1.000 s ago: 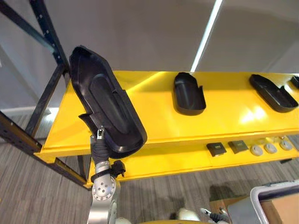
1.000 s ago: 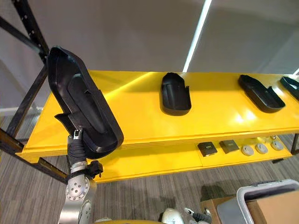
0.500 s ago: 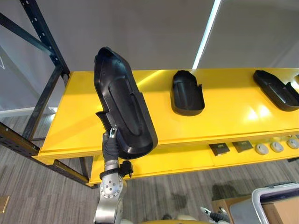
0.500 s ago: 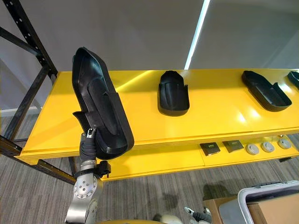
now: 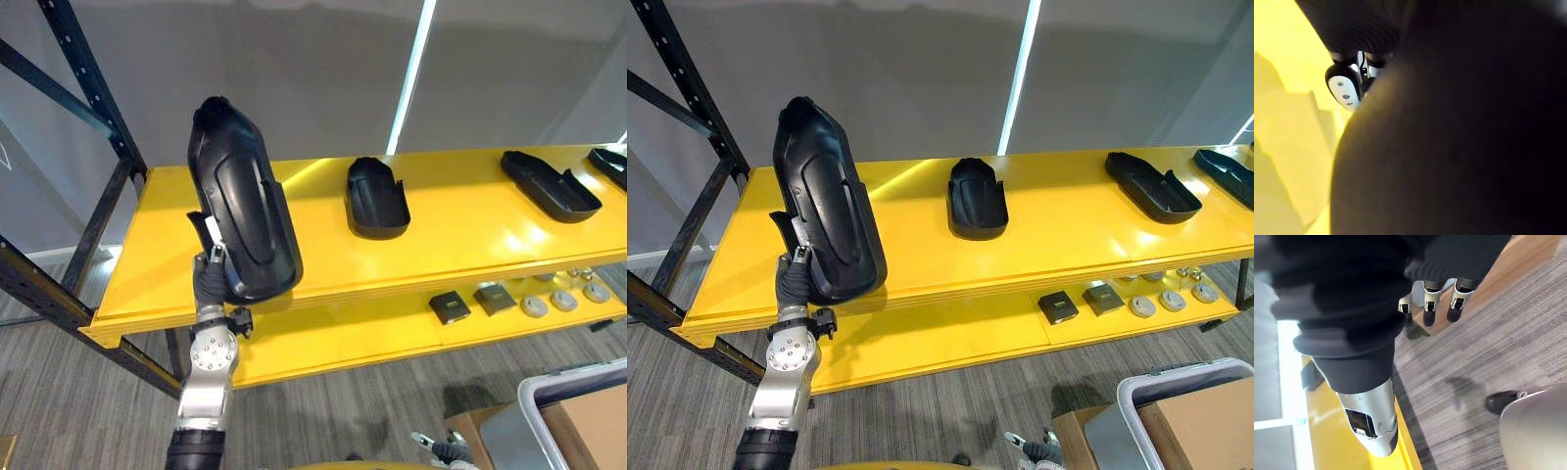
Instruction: Walk over and take plastic housings, then place them on the shelf
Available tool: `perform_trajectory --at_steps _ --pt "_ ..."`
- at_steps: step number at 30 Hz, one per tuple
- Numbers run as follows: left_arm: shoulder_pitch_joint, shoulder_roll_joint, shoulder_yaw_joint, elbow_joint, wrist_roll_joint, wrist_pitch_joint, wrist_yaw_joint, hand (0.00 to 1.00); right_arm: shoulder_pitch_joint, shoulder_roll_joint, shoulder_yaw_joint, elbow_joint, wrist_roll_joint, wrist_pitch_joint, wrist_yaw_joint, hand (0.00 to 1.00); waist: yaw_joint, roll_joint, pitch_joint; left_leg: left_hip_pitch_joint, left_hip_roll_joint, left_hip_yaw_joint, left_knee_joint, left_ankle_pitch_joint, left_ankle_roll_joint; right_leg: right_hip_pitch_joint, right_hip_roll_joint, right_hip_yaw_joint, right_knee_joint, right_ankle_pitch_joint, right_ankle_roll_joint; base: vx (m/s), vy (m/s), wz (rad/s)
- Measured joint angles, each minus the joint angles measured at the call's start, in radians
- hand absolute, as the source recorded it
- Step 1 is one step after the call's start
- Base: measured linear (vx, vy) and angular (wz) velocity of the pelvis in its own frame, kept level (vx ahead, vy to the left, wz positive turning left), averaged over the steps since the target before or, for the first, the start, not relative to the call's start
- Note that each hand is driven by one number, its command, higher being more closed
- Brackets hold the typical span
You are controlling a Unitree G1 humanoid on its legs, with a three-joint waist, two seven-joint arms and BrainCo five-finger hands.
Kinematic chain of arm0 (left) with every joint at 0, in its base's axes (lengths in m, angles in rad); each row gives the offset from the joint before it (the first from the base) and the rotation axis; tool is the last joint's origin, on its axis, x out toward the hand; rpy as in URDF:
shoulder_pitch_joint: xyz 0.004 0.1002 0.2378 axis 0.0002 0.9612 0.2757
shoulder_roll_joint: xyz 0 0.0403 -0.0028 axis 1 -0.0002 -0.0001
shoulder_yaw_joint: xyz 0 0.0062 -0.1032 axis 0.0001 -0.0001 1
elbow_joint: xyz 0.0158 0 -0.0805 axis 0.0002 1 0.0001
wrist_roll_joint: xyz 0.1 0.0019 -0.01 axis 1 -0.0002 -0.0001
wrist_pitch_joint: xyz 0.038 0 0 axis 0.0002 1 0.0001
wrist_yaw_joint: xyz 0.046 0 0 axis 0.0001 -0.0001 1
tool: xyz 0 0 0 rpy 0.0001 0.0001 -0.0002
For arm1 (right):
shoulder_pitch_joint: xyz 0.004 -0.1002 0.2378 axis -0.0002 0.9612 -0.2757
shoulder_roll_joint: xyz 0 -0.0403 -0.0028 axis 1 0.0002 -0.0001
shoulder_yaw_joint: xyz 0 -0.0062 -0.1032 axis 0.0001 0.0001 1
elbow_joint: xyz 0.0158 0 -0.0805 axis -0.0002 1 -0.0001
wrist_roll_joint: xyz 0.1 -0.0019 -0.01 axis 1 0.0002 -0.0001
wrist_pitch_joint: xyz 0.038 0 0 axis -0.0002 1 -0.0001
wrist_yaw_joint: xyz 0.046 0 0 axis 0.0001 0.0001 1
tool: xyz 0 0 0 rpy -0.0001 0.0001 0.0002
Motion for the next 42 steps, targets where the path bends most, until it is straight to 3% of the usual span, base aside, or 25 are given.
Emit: perform_trajectory --at_steps 8,14,20,21,30,42 --pt "-0.163 0.109 0.038 0.218 0.005 0.049 -0.005 1.0 -0.006 0.0 0.001 0.0 -0.004 0.009 0.023 0.0 -0.005 0.0 -0.003 -0.012 -0.011 0.006 -0.004 0.012 0.006 -0.022 0.0 0.006 -0.013 0.016 -0.004 0.01 -0.003 -0.02" --pt "-0.211 0.149 0.076 0.381 0.012 0.084 -0.006 1.0 -0.008 0.0 0.009 -0.002 -0.012 0.008 0.041 0.0 -0.002 0.001 -0.003 -0.018 -0.014 0.032 -0.008 0.013 0.008 -0.041 0.0 0.03 -0.023 0.039 -0.002 -0.02 -0.009 -0.13" --pt "-0.231 0.152 0.135 0.446 0.014 0.091 -0.011 1.0 -0.008 0.0 0.009 -0.002 -0.018 0.007 0.041 0.0 0.001 0.001 -0.003 -0.032 -0.015 0.04 -0.002 0.019 0.014 -0.056 -0.005 0.043 -0.031 0.059 0.001 -0.08 -0.027 -0.06" --pt "-0.235 0.154 0.147 0.458 0.014 0.091 -0.011 0.0 -0.008 0.0 0.008 -0.002 -0.018 0.006 0.041 0.0 0.001 0.001 -0.003 -0.038 -0.015 0.04 -0.002 0.022 0.014 -0.062 -0.007 0.045 -0.032 0.063 0.0 -0.11 -0.047 -0.04" --pt "-0.237 0.172 0.183 0.486 0.049 0.108 -0.013 0.0 -0.007 0.001 0.005 -0.001 -0.02 0.0 0.041 0.0 0.003 0.002 -0.003 -0.044 -0.03 0.026 -0.012 0.025 0.012 -0.073 -0.019 0.048 -0.032 0.068 0.012 -0.1 -0.03 0.01" --pt "-0.27 0.212 0.227 0.481 0.047 0.107 0.044 0.0 -0.006 0.005 -0.002 -0.001 -0.028 -0.004 0.04 0.0 0.009 0.001 -0.003 -0.037 -0.051 0.02 -0.032 0.034 0.024 -0.065 -0.019 0.047 -0.036 0.065 0.026 0.02 0.001 0.01"
